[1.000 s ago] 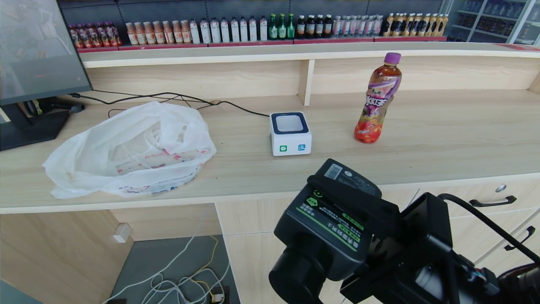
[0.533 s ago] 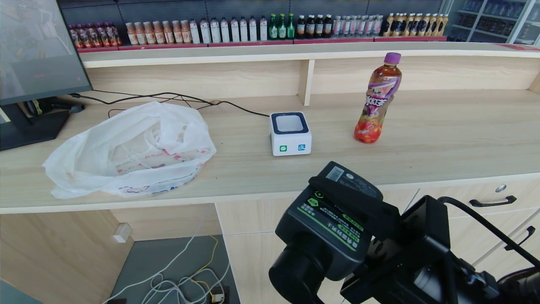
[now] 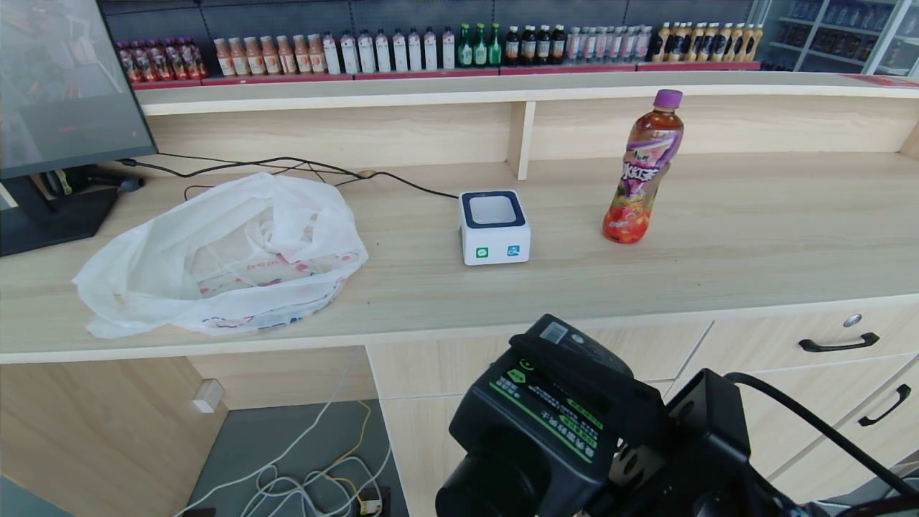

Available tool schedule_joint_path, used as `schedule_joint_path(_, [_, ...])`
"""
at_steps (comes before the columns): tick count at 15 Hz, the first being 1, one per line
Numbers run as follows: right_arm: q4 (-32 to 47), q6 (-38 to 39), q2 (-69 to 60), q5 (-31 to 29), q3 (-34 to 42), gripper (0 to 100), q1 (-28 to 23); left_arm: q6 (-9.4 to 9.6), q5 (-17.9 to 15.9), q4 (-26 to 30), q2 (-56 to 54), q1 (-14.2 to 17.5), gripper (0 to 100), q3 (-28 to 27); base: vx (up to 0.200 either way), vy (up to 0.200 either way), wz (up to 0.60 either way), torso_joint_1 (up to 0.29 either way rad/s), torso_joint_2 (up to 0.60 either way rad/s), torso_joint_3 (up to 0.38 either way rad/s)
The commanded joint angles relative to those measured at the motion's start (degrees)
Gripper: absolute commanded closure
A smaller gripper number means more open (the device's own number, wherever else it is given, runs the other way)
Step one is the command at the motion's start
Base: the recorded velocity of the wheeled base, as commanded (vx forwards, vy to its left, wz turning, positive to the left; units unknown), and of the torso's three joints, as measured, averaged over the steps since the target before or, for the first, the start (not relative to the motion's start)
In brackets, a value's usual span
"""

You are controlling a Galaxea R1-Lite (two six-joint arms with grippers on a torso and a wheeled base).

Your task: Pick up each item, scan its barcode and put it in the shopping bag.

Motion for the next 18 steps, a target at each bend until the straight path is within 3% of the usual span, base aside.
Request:
schedule_joint_path(1, [-0.26, 1.92, 0.45, -2.17, -0.65, 100, 2.30, -0.01, 0.01, 0.00, 0.01, 0.01, 0, 0.00, 0.000, 0.000, 0.00, 0.000, 0.00, 0.000])
schedule_joint_path(6, [-0.35, 14.14, -1.40, -2.34, 1.81, 100, 2.12, -0.01, 0.01, 0.00, 0.01, 0.01, 0, 0.00, 0.000, 0.000, 0.00, 0.000, 0.00, 0.000])
schedule_joint_path(11, [-0.52, 32.69, -1.40, 0.47, 7.79, 100, -4.91, -0.01, 0.01, 0.00, 0.01, 0.01, 0, 0.00, 0.000, 0.000, 0.00, 0.000, 0.00, 0.000])
schedule_joint_path(15, [-0.52, 47.98, -2.10, 2.14, 1.37, 100, -5.52, -0.01, 0.01, 0.00, 0.01, 0.01, 0, 0.00, 0.000, 0.000, 0.00, 0.000, 0.00, 0.000])
schedule_joint_path(18, [-0.52, 61.16, -4.39, -2.87, -3.73, 100, -5.61, -0.01, 0.01, 0.00, 0.01, 0.01, 0, 0.00, 0.000, 0.000, 0.00, 0.000, 0.00, 0.000])
